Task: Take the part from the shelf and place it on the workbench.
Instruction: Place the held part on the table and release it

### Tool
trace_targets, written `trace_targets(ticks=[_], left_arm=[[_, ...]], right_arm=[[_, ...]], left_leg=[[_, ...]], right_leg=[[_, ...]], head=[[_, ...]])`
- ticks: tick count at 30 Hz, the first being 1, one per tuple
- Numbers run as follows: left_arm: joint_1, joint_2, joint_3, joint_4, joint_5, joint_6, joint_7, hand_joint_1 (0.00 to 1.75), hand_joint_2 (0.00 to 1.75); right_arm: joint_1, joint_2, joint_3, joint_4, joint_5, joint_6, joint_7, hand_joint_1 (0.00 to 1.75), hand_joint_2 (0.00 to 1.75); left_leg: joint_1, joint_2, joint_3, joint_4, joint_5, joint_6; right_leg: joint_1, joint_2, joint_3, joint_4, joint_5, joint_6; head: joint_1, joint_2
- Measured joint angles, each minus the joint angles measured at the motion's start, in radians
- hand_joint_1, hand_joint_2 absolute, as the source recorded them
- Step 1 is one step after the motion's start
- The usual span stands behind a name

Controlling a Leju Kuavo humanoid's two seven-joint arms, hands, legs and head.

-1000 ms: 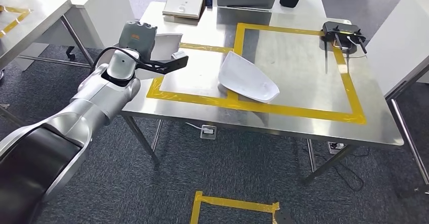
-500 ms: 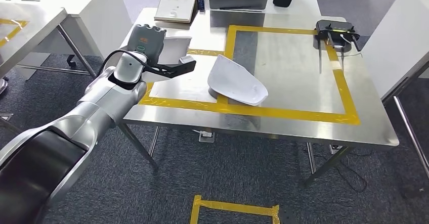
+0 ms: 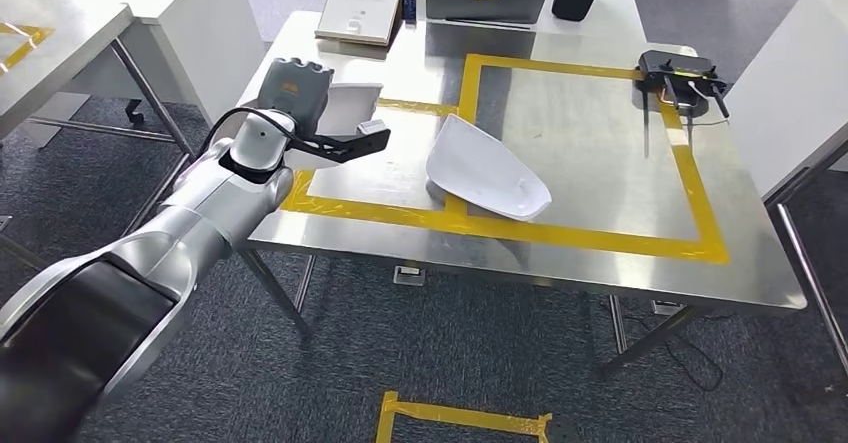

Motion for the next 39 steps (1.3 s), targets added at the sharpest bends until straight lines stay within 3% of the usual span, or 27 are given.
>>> trace_targets(ticks=[2,3,5,7,8,12,14,16,17,18,19,21,23,28,30,32,33,34,37,39], left_arm=[[0.006,-0.002,0.000,0.000,0.000,-0.001,0.000,1.75,1.75],[0.009,-0.003,0.000,0.000,0.000,-0.001,0.000,1.75,1.75],[0.012,-0.005,0.000,0.000,0.000,-0.002,0.000,1.75,1.75],[0.010,-0.006,0.000,0.000,-0.001,-0.004,0.000,1.75,1.75],[0.009,-0.007,0.000,0.000,-0.001,-0.005,-0.001,1.75,1.75],[0.008,-0.010,0.000,-0.001,-0.004,-0.010,-0.003,1.75,1.75],[0.006,-0.010,0.000,-0.002,-0.004,-0.011,-0.003,1.75,1.75],[0.008,-0.010,0.000,0.000,-0.005,-0.013,-0.005,1.75,1.75],[0.011,-0.009,0.000,0.001,-0.006,-0.015,-0.006,1.75,1.75],[0.014,-0.008,0.000,0.002,-0.007,-0.016,-0.007,1.75,1.75],[0.016,-0.008,0.000,0.002,-0.009,-0.017,-0.007,1.75,1.75],[0.016,-0.007,0.000,0.003,-0.013,-0.017,-0.008,1.75,1.75],[0.013,-0.008,0.000,0.002,-0.016,-0.017,-0.008,1.75,1.75],[0.010,-0.012,0.000,0.001,-0.021,-0.017,-0.008,1.75,1.75],[0.009,-0.016,0.000,0.000,-0.023,-0.017,-0.008,1.75,1.75],[0.011,-0.020,0.000,0.000,-0.025,-0.018,-0.009,1.75,1.75],[0.014,-0.021,0.000,0.001,-0.025,-0.019,-0.009,1.75,1.75],[0.016,-0.022,0.000,0.001,-0.025,-0.019,-0.009,1.75,1.75],[0.016,-0.024,0.000,0.001,-0.025,-0.019,-0.008,1.75,1.75],[0.014,-0.026,0.000,0.001,-0.025,-0.019,-0.007,1.75,1.75]], right_arm=[[0.003,0.000,0.000,0.000,0.000,0.000,0.002,0.00,1.75],[0.004,0.000,0.000,0.000,0.000,-0.001,0.004,0.00,1.75],[0.006,-0.001,-0.001,0.000,0.000,-0.002,0.006,0.00,1.75],[0.005,-0.002,-0.001,0.000,-0.001,-0.003,0.007,0.00,1.75],[0.005,-0.002,-0.002,0.000,-0.001,-0.003,0.007,0.00,1.75],[0.005,-0.002,-0.002,0.000,-0.001,-0.003,0.006,0.00,1.75],[0.004,-0.002,-0.002,0.000,0.000,-0.003,0.004,0.00,1.75],[0.003,-0.002,-0.002,0.000,0.000,-0.003,0.003,0.00,1.75],[0.004,-0.002,-0.002,0.000,0.000,-0.002,0.003,0.00,1.75],[0.005,-0.002,-0.002,0.000,0.001,-0.002,0.002,0.00,1.75],[0.006,-0.002,-0.003,0.000,0.001,-0.001,0.002,0.00,1.75],[0.006,-0.002,-0.003,0.000,0.002,0.000,0.001,0.00,1.75],[0.004,-0.001,-0.003,0.000,0.002,0.000,0.000,0.00,1.75],[0.004,-0.001,-0.005,0.000,0.002,0.001,-0.002,0.00,1.75],[0.003,-0.002,-0.006,0.000,0.001,0.001,-0.003,0.00,1.75],[0.005,-0.002,-0.007,0.000,0.001,0.001,-0.003,0.00,1.75],[0.006,-0.002,-0.007,0.000,0.001,0.001,-0.003,0.00,1.75],[0.007,-0.002,-0.007,0.000,0.001,0.001,-0.003,0.00,1.75],[0.007,-0.002,-0.008,0.001,0.001,0.000,-0.004,0.00,1.75],[0.005,-0.002,-0.008,0.001,0.001,0.000,-0.004,0.00,1.75]], left_leg=[[0.000,0.000,0.005,0.000,-0.006,0.002],[0.000,0.000,0.009,0.001,-0.010,0.001],[0.000,-0.001,0.021,0.001,-0.019,-0.004],[-0.002,-0.001,0.029,0.002,-0.029,-0.013],[-0.004,-0.002,0.030,0.002,-0.032,-0.019],[-0.003,-0.001,0.031,0.006,-0.045,-0.043],[-0.002,0.002,-0.005,0.081,-0.080,-0.051],[-0.002,0.003,-0.078,0.215,-0.125,-0.055],[-0.002,0.003,-0.111,0.264,-0.132,-0.055],[-0.002,0.003,-0.130,0.281,-0.121,-0.055],[-0.002,0.003,-0.129,0.257,-0.091,-0.052],[-0.004,0.003,-0.081,0.127,-0.009,-0.044],[-0.008,0.004,-0.032,0.021,0.024,-0.034],[-0.005,0.001,-0.002,-0.011,0.010,-0.004],[-0.003,0.000,0.007,-0.012,0.005,0.003],[-0.003,-0.002,0.013,-0.010,-0.004,0.005],[-0.003,-0.003,0.017,-0.008,-0.010,0.004],[-0.003,-0.003,0.024,-0.007,-0.016,0.002],[0.000,-0.002,0.049,-0.004,-0.040,-0.010],[0.000,0.000,0.056,-0.008,-0.047,-0.023]], right_leg=[[-0.002,0.000,-0.067,0.103,-0.021,0.005],[-0.003,-0.001,-0.079,0.108,-0.005,0.006],[-0.004,-0.002,-0.045,0.004,0.075,0.004],[-0.002,-0.003,0.011,-0.122,0.127,-0.004],[0.000,-0.003,0.027,-0.156,0.133,-0.008],[0.001,-0.002,0.044,-0.174,0.120,-0.034],[-0.002,-0.003,0.058,-0.180,0.116,-0.047],[-0.001,-0.003,0.068,-0.180,0.108,-0.055],[0.000,-0.002,0.073,-0.180,0.103,-0.057],[0.000,-0.001,0.077,-0.179,0.099,-0.057],[0.001,0.001,0.083,-0.178,0.093,-0.056],[0.001,0.003,0.095,-0.174,0.081,-0.050],[0.004,0.004,0.102,-0.171,0.068,-0.040],[0.005,0.001,0.094,-0.136,0.050,-0.015],[0.001,0.000,0.040,-0.039,0.008,-0.005],[-0.002,-0.001,-0.037,0.076,-0.028,0.005],[-0.003,-0.001,-0.062,0.099,-0.024,0.007],[-0.005,-0.001,-0.068,0.085,0.000,0.007],[-0.007,-0.003,-0.006,-0.099,0.119,0.005],[-0.003,-0.004,0.021,-0.169,0.136,-0.005]], head=[[0.001,0.000],[0.001,0.000],[0.001,0.000],[0.001,0.000],[0.001,0.000],[0.000,0.000],[-0.003,0.000],[-0.004,0.000],[-0.004,0.000],[-0.004,0.000],[-0.004,0.000],[-0.004,0.000],[-0.004,0.000],[-0.003,0.000],[-0.002,0.000],[-0.001,0.000],[-0.001,0.000],[-0.001,0.000],[0.000,0.000],[0.000,0.000]])
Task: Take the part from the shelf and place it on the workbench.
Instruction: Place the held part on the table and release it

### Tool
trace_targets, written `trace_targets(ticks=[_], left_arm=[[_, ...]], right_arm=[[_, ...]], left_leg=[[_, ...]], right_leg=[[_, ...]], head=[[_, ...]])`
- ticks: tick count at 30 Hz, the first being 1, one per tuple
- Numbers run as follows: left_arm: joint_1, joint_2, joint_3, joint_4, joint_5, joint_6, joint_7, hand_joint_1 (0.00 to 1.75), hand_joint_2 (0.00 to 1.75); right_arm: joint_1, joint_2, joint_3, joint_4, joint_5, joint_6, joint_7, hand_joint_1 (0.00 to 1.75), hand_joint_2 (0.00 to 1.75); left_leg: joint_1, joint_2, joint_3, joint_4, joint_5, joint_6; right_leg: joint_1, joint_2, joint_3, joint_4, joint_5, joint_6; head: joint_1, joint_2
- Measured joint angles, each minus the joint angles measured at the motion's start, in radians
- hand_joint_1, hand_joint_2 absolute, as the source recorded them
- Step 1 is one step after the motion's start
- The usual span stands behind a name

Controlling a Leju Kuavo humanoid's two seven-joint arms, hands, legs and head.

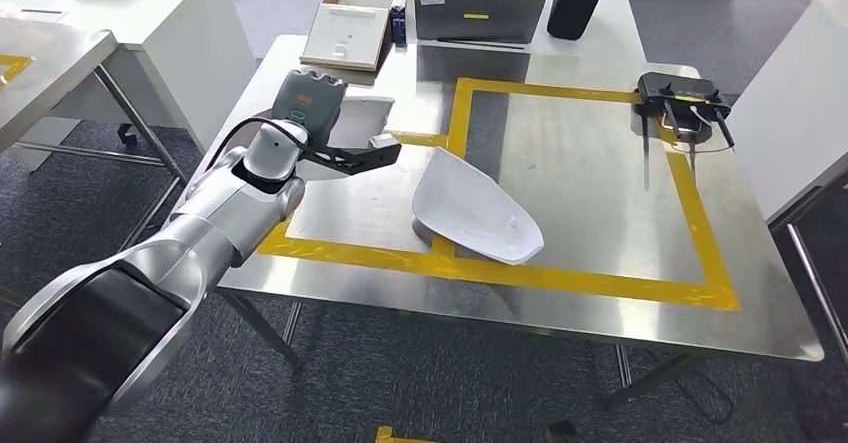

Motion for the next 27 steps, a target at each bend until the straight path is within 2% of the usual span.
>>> trace_targets(ticks=[2,4,5,8,9,10,11,13,15,18,20,21,23,24,25,26,27], left_arm=[[0.000,0.000,0.000,0.000,0.000,-0.001,0.000,1.75,1.75],[0.000,-0.001,0.000,-0.001,0.000,-0.001,0.000,1.75,1.75],[-0.001,-0.001,0.000,0.000,0.000,-0.001,0.000,1.75,1.75],[0.002,-0.002,0.000,0.002,0.000,-0.004,-0.002,1.75,1.75],[0.006,-0.001,0.000,0.003,0.000,-0.006,-0.002,1.75,1.75],[0.009,-0.001,0.000,0.005,0.000,-0.007,-0.002,1.75,1.75],[0.010,-0.001,0.000,0.006,0.000,-0.009,-0.002,1.75,1.75],[0.009,0.000,0.000,0.006,0.000,-0.009,-0.002,1.75,1.75],[0.007,-0.001,0.000,0.006,0.000,-0.009,-0.002,1.75,1.75],[0.006,-0.002,0.000,0.006,0.003,-0.009,-0.002,1.75,1.75],[0.004,-0.002,0.000,0.006,0.004,-0.010,-0.002,1.75,1.75],[0.003,-0.003,0.000,0.005,0.005,-0.014,-0.002,1.75,1.75],[0.005,-0.006,0.000,0.006,0.006,-0.027,-0.002,1.75,1.75],[0.008,-0.007,0.000,0.007,0.006,-0.033,-0.003,1.75,1.75],[0.011,-0.008,0.000,0.008,0.006,-0.037,-0.003,1.75,1.75],[0.013,-0.008,0.000,0.008,0.006,-0.039,-0.004,1.75,1.75],[0.015,-0.008,0.000,0.008,0.007,-0.041,-0.005,1.75,1.75]], right_arm=[[0.001,0.000,0.000,0.000,0.000,0.000,0.000,0.00,1.75],[0.003,0.000,0.000,0.001,0.001,0.000,0.000,0.00,1.75],[0.002,0.000,-0.001,0.001,0.001,0.000,0.000,0.00,1.75],[0.000,0.000,-0.001,0.001,0.002,0.000,-0.001,0.00,1.75],[0.001,0.000,-0.001,0.001,0.002,0.000,-0.001,0.00,1.75],[0.002,0.000,-0.001,0.001,0.002,0.000,-0.001,0.00,1.75],[0.004,0.000,-0.001,0.001,0.002,0.000,-0.001,0.00,1.75],[0.005,0.000,-0.001,0.001,0.002,0.000,-0.001,0.00,1.75],[0.003,0.002,-0.001,0.001,0.002,0.000,-0.001,0.00,1.75],[0.002,0.002,-0.001,0.001,0.002,0.001,0.000,0.00,1.75],[0.001,0.001,-0.001,0.001,0.002,0.000,0.000,0.00,1.75],[0.000,0.000,-0.001,0.001,0.002,0.000,0.000,0.00,1.75],[0.000,0.000,-0.001,0.001,0.002,0.000,0.000,0.00,1.75],[0.001,0.000,-0.002,0.001,0.002,0.000,0.000,0.00,1.75],[0.002,0.000,-0.002,0.001,0.002,0.000,0.000,0.00,1.75],[0.002,0.000,-0.003,0.001,0.002,0.000,0.001,0.00,1.75],[0.003,-0.001,-0.003,0.001,0.002,0.000,0.001,0.00,1.75]], left_leg=[[-0.001,-0.001,0.003,0.000,0.000,-0.013],[-0.001,0.001,-0.008,0.031,-0.001,-0.022],[0.000,0.003,-0.029,0.069,-0.007,-0.026],[0.000,0.004,-0.142,0.245,-0.062,-0.031],[0.000,0.004,-0.173,0.278,-0.073,-0.030],[-0.001,0.004,-0.188,0.279,-0.065,-0.028],[-0.002,0.004,-0.185,0.246,-0.037,-0.023],[-0.009,0.005,-0.145,0.114,0.054,-0.007],[-0.017,0.004,-0.108,0.014,0.094,0.006],[-0.017,0.003,-0.086,-0.011,0.090,0.016],[-0.013,0.002,-0.073,-0.012,0.085,0.025],[-0.011,0.002,-0.068,-0.012,0.083,0.029],[-0.011,0.000,-0.063,-0.011,0.075,0.033],[-0.010,-0.001,-0.060,-0.010,0.071,0.033],[-0.010,-0.002,-0.057,-0.009,0.065,0.032],[-0.009,-0.002,-0.053,-0.006,0.059,0.030],[-0.008,-0.003,-0.047,-0.003,0.051,0.027]], right_leg=[[0.003,0.001,0.007,-0.008,-0.008,-0.019],[0.002,0.002,0.023,-0.012,-0.011,-0.037],[0.001,0.002,0.033,-0.014,-0.016,-0.044],[0.003,0.003,0.057,-0.015,-0.035,-0.055],[0.004,0.004,0.065,-0.015,-0.042,-0.056],[0.005,0.005,0.075,-0.015,-0.049,-0.056],[0.007,0.006,0.085,-0.015,-0.057,-0.055],[0.011,0.007,0.106,-0.015,-0.072,-0.052],[0.014,0.008,0.117,-0.013,-0.088,-0.043],[0.015,0.007,0.122,0.000,-0.098,-0.026],[0.014,0.006,0.103,0.044,-0.111,-0.016],[0.011,0.005,0.075,0.092,-0.128,-0.010],[0.007,0.004,-0.005,0.213,-0.174,0.000],[0.004,0.004,-0.041,0.254,-0.190,0.004],[0.003,0.004,-0.061,0.263,-0.187,0.006],[0.001,0.003,-0.065,0.236,-0.162,0.007],[0.000,0.003,-0.050,0.178,-0.116,0.006]], head=[[0.000,0.000],[-0.002,0.000],[-0.003,0.000],[-0.004,0.000],[-0.004,0.000],[-0.005,0.000],[-0.005,0.000],[-0.004,0.000],[-0.005,0.000],[-0.005,0.000],[-0.004,0.000],[-0.003,0.000],[-0.001,0.000],[-0.001,0.000],[-0.001,0.000],[-0.001,0.000],[-0.001,0.000]])
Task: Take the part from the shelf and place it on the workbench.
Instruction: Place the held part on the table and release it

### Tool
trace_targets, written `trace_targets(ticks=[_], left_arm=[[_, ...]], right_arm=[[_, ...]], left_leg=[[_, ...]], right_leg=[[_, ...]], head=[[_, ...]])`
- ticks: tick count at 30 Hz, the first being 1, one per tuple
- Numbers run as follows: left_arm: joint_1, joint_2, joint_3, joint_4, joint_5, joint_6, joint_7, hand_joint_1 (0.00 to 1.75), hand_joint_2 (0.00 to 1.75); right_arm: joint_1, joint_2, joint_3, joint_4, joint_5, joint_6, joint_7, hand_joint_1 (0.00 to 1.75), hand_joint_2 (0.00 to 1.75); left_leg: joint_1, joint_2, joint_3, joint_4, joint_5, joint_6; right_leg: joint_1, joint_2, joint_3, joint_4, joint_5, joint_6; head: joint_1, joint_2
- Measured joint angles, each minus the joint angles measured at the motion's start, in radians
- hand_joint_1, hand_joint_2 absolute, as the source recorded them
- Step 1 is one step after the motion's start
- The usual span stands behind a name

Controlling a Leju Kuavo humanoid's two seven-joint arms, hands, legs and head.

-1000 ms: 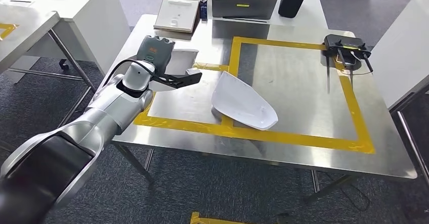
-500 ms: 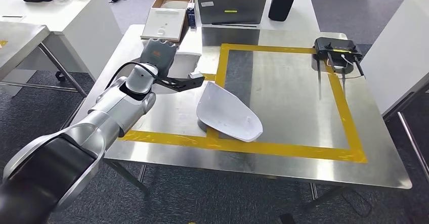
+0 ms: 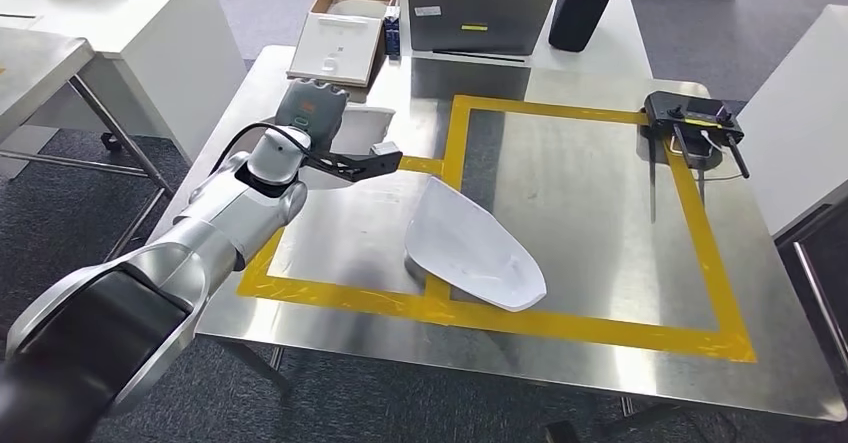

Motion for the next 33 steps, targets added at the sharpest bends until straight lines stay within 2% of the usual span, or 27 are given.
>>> trace_targets(ticks=[1,2,3,4,5,7,8,9,13,14,18,23,33], left_arm=[[0.000,-0.001,0.000,0.000,0.001,-0.002,0.000,1.75,1.75],[0.000,-0.001,0.000,0.000,0.003,-0.004,0.000,1.75,1.75],[0.000,-0.002,0.000,0.000,0.004,-0.006,-0.001,1.75,1.75],[0.001,-0.002,0.000,0.001,0.005,-0.008,-0.001,1.75,1.75],[0.001,-0.002,0.000,0.001,0.005,-0.009,-0.001,1.75,1.75],[0.003,-0.002,0.000,0.001,0.007,-0.009,-0.003,1.75,1.75],[0.003,-0.002,0.000,0.001,0.008,-0.010,-0.005,1.75,1.75],[0.003,-0.003,0.000,0.001,0.010,-0.012,-0.007,1.75,1.75],[0.002,-0.004,0.000,0.001,0.011,-0.024,-0.016,0.00,1.75],[0.002,-0.005,0.000,0.001,0.010,-0.025,-0.015,0.00,1.75],[0.004,-0.004,0.000,0.002,0.008,-0.021,-0.012,0.00,0.00],[0.004,-0.004,0.000,0.002,0.013,-0.025,-0.021,0.00,0.00],[0.007,-0.006,0.000,0.002,0.010,-0.043,-0.029,0.00,0.00]], right_arm=[[0.000,0.000,-0.001,0.000,0.000,0.000,0.000,0.00,1.75],[0.000,-0.001,-0.002,0.000,0.000,0.000,0.000,0.00,1.75],[-0.001,-0.001,-0.002,0.001,0.000,0.000,0.000,0.00,1.75],[0.000,-0.001,-0.003,0.001,0.000,0.000,0.000,0.00,1.75],[0.001,-0.001,-0.003,0.002,0.000,0.000,0.000,0.00,1.75],[0.003,0.000,-0.004,0.002,0.000,0.000,0.000,0.00,1.75],[0.003,0.000,-0.004,0.003,0.000,0.000,0.000,0.00,1.75],[0.003,0.000,-0.004,0.003,0.000,0.000,0.000,0.00,1.75],[0.003,0.000,-0.004,0.003,0.000,0.000,0.000,0.00,0.00],[0.003,0.000,-0.004,0.003,0.001,0.000,0.000,0.00,0.00],[0.003,-0.001,-0.005,0.003,0.002,0.000,-0.001,0.00,0.00],[0.004,-0.002,-0.005,0.003,0.007,0.001,0.000,0.00,0.00],[0.007,-0.002,-0.005,0.003,0.013,0.001,0.005,0.00,0.00]], left_leg=[[0.001,0.000,0.006,0.003,-0.007,-0.004],[0.001,0.000,0.010,0.006,-0.013,-0.008],[0.000,-0.001,0.012,0.007,-0.018,-0.014],[-0.001,-0.001,0.012,0.010,-0.020,-0.021],[-0.002,-0.001,0.012,0.011,-0.023,-0.021],[-0.004,0.000,0.017,0.012,-0.028,-0.010],[-0.005,0.001,0.019,0.009,-0.030,-0.001],[-0.004,0.002,0.023,0.006,-0.029,0.003],[-0.005,0.003,0.033,-0.006,-0.031,-0.004],[-0.004,0.004,0.034,-0.008,-0.031,-0.008],[-0.003,0.004,0.037,-0.012,-0.030,-0.030],[-0.003,0.004,0.036,-0.012,-0.029,-0.038],[-0.003,0.004,0.035,-0.008,-0.031,-0.035]], right_leg=[[-0.001,-0.001,0.022,-0.070,0.048,-0.002],[0.001,-0.001,0.041,-0.126,0.074,-0.005],[0.003,-0.001,0.055,-0.163,0.088,-0.010],[0.004,-0.001,0.061,-0.178,0.090,-0.017],[0.006,-0.001,0.063,-0.179,0.088,-0.022],[0.005,0.001,0.069,-0.180,0.101,-0.026],[0.006,0.002,0.071,-0.180,0.101,-0.026],[0.007,0.003,0.072,-0.180,0.100,-0.029],[0.008,0.005,0.076,-0.180,0.095,-0.037],[0.008,0.004,0.077,-0.180,0.094,-0.038],[0.008,0.004,0.077,-0.179,0.093,-0.039],[0.008,0.003,0.079,-0.180,0.094,-0.039],[0.005,0.003,0.081,-0.181,0.095,-0.038]], head=[[0.000,0.000],[0.000,0.000],[0.000,0.000],[0.000,0.000],[0.000,0.000],[-0.002,0.000],[-0.003,0.000],[-0.003,0.000],[-0.003,0.000],[-0.003,0.000],[-0.003,0.000],[-0.003,0.000],[-0.003,0.000]])
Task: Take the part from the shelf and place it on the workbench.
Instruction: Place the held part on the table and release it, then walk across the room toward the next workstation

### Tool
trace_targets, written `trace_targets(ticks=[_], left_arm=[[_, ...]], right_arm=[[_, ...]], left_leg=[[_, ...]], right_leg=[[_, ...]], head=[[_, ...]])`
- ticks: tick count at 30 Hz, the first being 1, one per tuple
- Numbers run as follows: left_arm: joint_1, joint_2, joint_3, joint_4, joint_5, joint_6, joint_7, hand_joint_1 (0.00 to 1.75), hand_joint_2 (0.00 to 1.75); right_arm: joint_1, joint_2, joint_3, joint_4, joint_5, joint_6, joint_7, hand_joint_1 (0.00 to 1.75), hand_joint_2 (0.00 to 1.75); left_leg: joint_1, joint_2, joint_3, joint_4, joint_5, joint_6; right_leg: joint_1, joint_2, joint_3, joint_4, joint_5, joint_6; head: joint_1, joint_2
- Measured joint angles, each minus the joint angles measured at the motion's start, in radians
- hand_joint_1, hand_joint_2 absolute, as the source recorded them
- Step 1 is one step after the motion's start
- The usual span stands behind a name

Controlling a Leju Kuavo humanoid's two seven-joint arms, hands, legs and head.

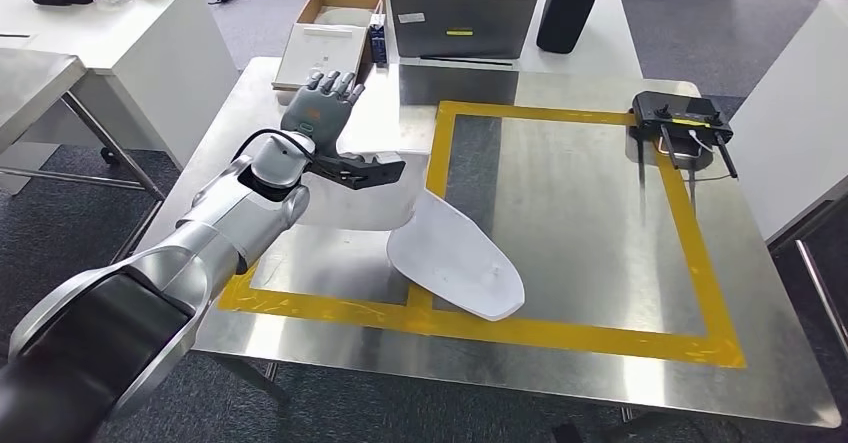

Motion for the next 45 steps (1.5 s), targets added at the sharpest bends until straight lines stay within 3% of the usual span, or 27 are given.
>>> trace_targets(ticks=[8,13,23,29,34,36,38,39,40,41,43,45], left_arm=[[0.000,0.000,0.010,0.000,0.058,-0.037,-0.005,0.00,0.00],[0.001,-0.007,0.109,-0.001,0.237,-0.089,-0.012,0.00,0.00],[0.000,-0.008,0.283,-0.009,0.352,-0.082,0.003,0.00,0.00],[0.000,-0.007,0.299,-0.010,0.319,-0.066,-0.003,0.00,0.00],[0.000,-0.007,0.299,-0.013,0.289,-0.053,-0.010,0.00,0.00],[-0.001,-0.008,0.298,-0.015,0.280,-0.051,-0.010,0.00,0.00],[0.001,-0.008,0.298,-0.016,0.272,-0.051,-0.010,0.00,0.00],[0.003,-0.009,0.298,-0.016,0.268,-0.051,-0.010,0.00,0.00],[0.005,-0.009,0.298,-0.015,0.264,-0.051,-0.009,0.00,0.00],[0.005,-0.009,0.298,-0.015,0.262,-0.051,-0.009,0.00,0.00],[0.005,-0.009,0.298,-0.016,0.257,-0.051,-0.007,0.00,0.00],[0.003,-0.010,0.298,-0.017,0.252,-0.051,-0.006,0.00,0.00]], right_arm=[[0.002,0.000,0.000,0.000,0.003,0.003,0.002,0.00,0.00],[0.005,-0.003,-0.004,0.000,0.000,0.007,0.001,0.00,0.00],[0.010,-0.009,-0.015,0.000,0.003,0.008,-0.006,0.00,0.00],[0.009,-0.009,-0.016,0.000,0.015,0.014,-0.005,0.00,0.00],[0.007,-0.010,-0.016,0.000,0.020,0.016,-0.002,0.00,0.00],[0.006,-0.011,-0.016,0.000,0.021,0.017,0.000,0.00,0.00],[0.006,-0.012,-0.016,0.000,0.021,0.017,0.002,0.00,0.00],[0.006,-0.012,-0.016,0.000,0.021,0.017,0.003,0.00,0.00],[0.006,-0.012,-0.016,0.000,0.021,0.017,0.004,0.00,0.00],[0.006,-0.013,-0.016,0.000,0.021,0.017,0.004,0.00,0.00],[0.005,-0.014,-0.016,0.000,0.021,0.017,0.004,0.00,0.00],[0.003,-0.013,-0.016,0.000,0.021,0.017,0.003,0.00,0.00]], left_leg=[[-0.001,0.000,0.000,0.001,-0.001,0.001],[-0.001,0.000,0.000,0.001,-0.001,0.001],[-0.002,0.000,0.000,0.002,-0.001,0.002],[-0.005,0.000,-0.004,0.010,-0.006,0.010],[0.000,0.001,-0.002,0.002,0.009,0.025],[0.007,0.004,0.000,-0.011,0.021,0.033],[0.008,0.007,-0.005,-0.011,0.025,0.036],[0.009,0.007,-0.009,-0.009,0.026,0.036],[0.010,0.008,-0.013,-0.006,0.026,0.035],[0.012,0.008,-0.018,-0.001,0.027,0.033],[0.020,0.009,-0.029,0.013,0.025,0.023],[0.022,0.006,-0.039,0.025,0.024,0.008]], right_leg=[[0.000,0.000,0.000,0.000,0.000,0.000],[0.000,0.000,0.000,0.000,0.000,0.001],[0.000,0.000,0.001,-0.001,0.001,0.001],[-0.002,0.000,0.001,-0.001,0.002,0.008],[-0.003,0.000,0.001,-0.002,0.002,0.024],[-0.003,-0.001,-0.021,0.049,-0.040,0.032],[-0.008,-0.001,-0.071,0.174,-0.107,0.040],[-0.011,-0.002,-0.094,0.232,-0.129,0.045],[-0.014,-0.002,-0.105,0.262,-0.133,0.049],[-0.017,-0.003,-0.096,0.253,-0.120,0.054],[-0.025,-0.005,-0.031,0.139,-0.070,0.063],[-0.024,0.000,0.024,0.046,-0.043,0.059]], head=[[0.000,0.000],[0.000,0.000],[0.000,0.000],[0.000,0.000],[0.000,0.000],[0.002,0.000],[0.004,0.000],[0.004,0.000],[0.004,0.000],[0.004,0.000],[0.004,0.000],[0.005,0.000]])
